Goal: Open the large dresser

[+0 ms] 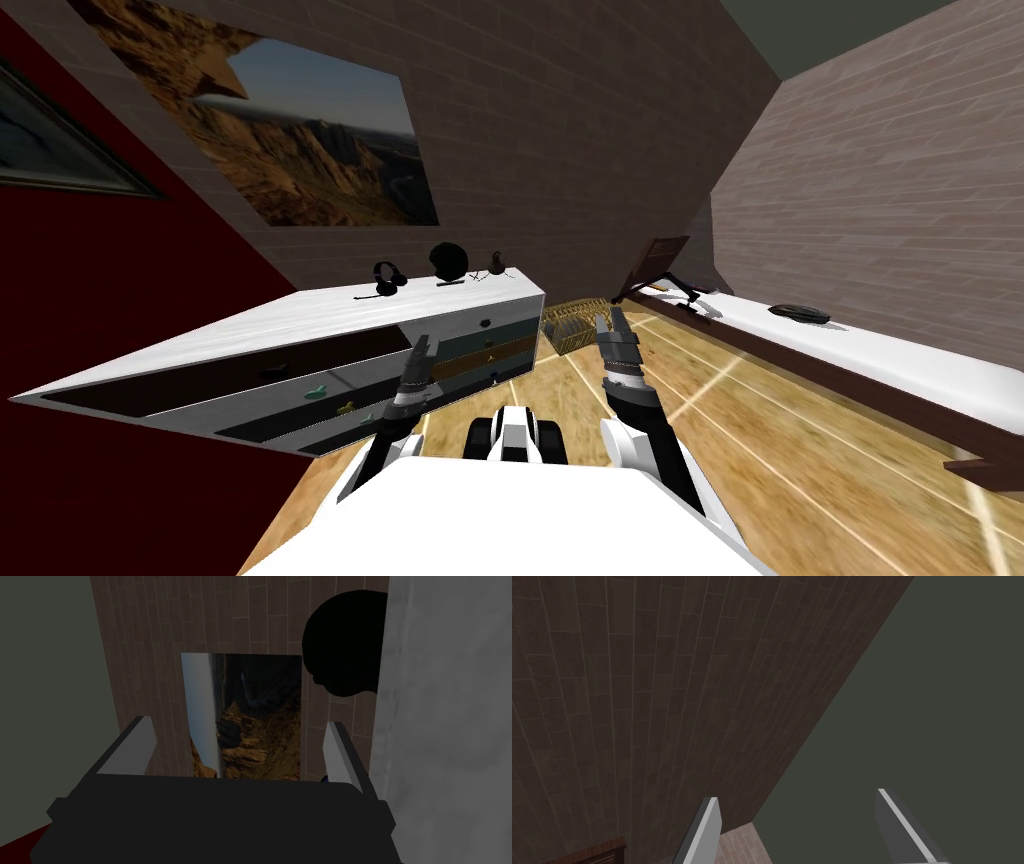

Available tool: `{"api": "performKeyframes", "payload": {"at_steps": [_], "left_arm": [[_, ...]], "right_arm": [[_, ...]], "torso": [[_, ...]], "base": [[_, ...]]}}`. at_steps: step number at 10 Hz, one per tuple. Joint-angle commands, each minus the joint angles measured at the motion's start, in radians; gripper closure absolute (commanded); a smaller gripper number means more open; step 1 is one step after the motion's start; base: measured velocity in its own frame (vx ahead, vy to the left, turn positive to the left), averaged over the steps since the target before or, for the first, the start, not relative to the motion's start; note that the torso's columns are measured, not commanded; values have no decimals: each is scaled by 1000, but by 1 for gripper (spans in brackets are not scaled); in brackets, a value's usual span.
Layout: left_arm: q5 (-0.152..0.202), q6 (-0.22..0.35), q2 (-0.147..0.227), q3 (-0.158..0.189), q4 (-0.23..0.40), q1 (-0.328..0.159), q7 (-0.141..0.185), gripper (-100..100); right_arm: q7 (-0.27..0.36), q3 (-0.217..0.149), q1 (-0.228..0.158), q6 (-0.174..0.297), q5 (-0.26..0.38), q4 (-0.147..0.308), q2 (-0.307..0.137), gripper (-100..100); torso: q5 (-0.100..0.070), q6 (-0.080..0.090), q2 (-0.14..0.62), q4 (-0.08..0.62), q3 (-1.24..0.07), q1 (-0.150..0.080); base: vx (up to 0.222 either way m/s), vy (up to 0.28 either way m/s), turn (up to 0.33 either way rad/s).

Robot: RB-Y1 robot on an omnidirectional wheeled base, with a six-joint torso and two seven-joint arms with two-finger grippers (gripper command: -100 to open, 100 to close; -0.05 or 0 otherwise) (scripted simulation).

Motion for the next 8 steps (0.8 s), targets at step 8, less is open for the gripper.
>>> {"api": "performKeyframes", "payload": {"at_steps": [8], "left_arm": [[21,-190,-21,26,275,-15,-9,-100]], "right_arm": [[0,0,0,0,0,0,0,0]], "torso": [[0,0,3,1,2,1]], "base": [[114,-76,11]]}}
